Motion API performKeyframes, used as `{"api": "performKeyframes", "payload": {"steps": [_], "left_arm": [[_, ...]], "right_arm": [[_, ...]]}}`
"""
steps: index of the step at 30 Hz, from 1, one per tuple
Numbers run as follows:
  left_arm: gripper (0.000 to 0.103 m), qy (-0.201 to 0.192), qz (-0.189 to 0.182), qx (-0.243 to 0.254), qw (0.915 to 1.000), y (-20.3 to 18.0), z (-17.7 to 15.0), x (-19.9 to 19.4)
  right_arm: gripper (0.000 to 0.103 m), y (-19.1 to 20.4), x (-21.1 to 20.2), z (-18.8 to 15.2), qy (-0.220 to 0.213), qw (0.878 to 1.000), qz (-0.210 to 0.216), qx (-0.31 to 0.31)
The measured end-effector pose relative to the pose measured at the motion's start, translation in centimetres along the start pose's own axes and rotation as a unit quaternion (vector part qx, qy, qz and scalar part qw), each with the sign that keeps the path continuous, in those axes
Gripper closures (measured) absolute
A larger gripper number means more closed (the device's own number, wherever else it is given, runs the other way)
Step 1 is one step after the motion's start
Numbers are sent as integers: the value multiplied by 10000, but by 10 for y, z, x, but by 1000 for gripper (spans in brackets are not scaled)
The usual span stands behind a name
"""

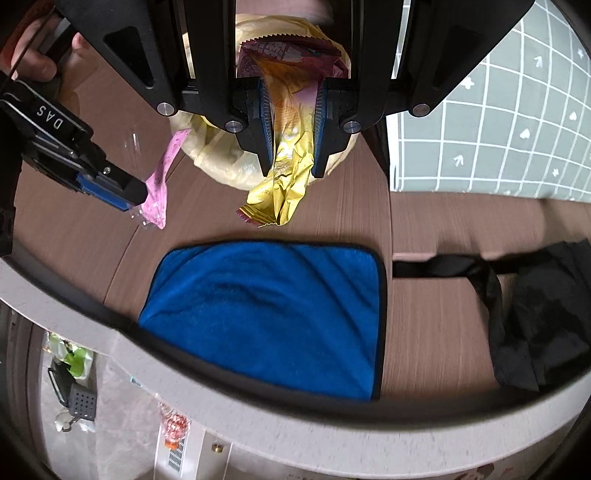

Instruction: Collect trash

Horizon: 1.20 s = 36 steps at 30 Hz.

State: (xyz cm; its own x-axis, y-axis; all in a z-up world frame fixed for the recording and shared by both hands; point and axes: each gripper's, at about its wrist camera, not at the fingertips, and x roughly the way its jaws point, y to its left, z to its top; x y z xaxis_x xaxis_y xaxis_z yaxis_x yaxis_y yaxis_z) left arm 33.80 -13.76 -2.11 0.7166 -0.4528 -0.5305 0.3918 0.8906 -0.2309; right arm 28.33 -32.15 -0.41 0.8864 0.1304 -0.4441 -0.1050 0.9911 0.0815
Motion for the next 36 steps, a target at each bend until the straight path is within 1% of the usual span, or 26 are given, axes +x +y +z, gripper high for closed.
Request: {"api": "performKeyframes", "payload": {"steps": [9, 11, 12, 13, 14, 15, 16, 17, 20, 22, 25, 27, 29, 31, 34, 36], "left_arm": [[83, 146, -140, -52, 9998, 3, -4, 29], [82, 157, -285, -73, 9994, 5, -3, 34], [77, 163, -395, -94, 9990, 6, -3, 37], [66, 203, -546, -123, 9982, 7, -2, 41], [58, 261, -627, -150, 9976, 8, -2, 44], [39, 339, -698, -185, 9968, 9, -1, 48], [28, 380, -751, -215, 9962, 10, 0, 50], [28, 384, -764, -244, 9960, 11, 0, 50], [27, 336, -668, -237, 9969, 11, 0, 42], [24, 266, -543, -234, 9979, 11, -1, 32], [23, 157, -405, -255, 9987, 13, -4, 13], [23, 60, -229, -231, 9995, 15, -7, -6], [23, 22, -53, -218, 9997, 17, -13, -25], [24, 41, 96, -198, 9997, 19, -21, -46], [24, 27, 537, -75, 9985, 21, -37, -85], [24, -4, 674, -76, 9977, 23, -47, -111]], "right_arm": [[70, -9, 29, -14, 318, 9994, -22, 166], [70, -12, 32, -15, 353, 9991, -75, 232], [70, -13, 34, -16, 367, 9990, -85, 261], [69, -15, 35, -18, 374, 9987, -121, 310], [64, -16, 37, -19, 390, 9986, -148, 339], [60, -17, 38, -20, 423, 9983, -153, 364], [54, -19, 39, -21, 477, 9979, -144, 424], [54, -19, 39, -22, 502, 9976, -121, 457], [54, -18, 33, -23, 497, 9973, -147, 518], [54, -16, 27, -23, 459, 9974, -135, 532], [54, -13, 13, -23, 408, 9971, -154, 616], [53, -10, 1, -22, 365, 9968, -142, 697], [48, -3, -11, -21, 350, 9969, -92, 705], [47, 7, -25, -22, 307, 9974, -11, 650], [47, 23, -49, -26, 194, 9983, 46, 544], [46, 37, -68, -32, 86, 9990, 108, 418]]}}
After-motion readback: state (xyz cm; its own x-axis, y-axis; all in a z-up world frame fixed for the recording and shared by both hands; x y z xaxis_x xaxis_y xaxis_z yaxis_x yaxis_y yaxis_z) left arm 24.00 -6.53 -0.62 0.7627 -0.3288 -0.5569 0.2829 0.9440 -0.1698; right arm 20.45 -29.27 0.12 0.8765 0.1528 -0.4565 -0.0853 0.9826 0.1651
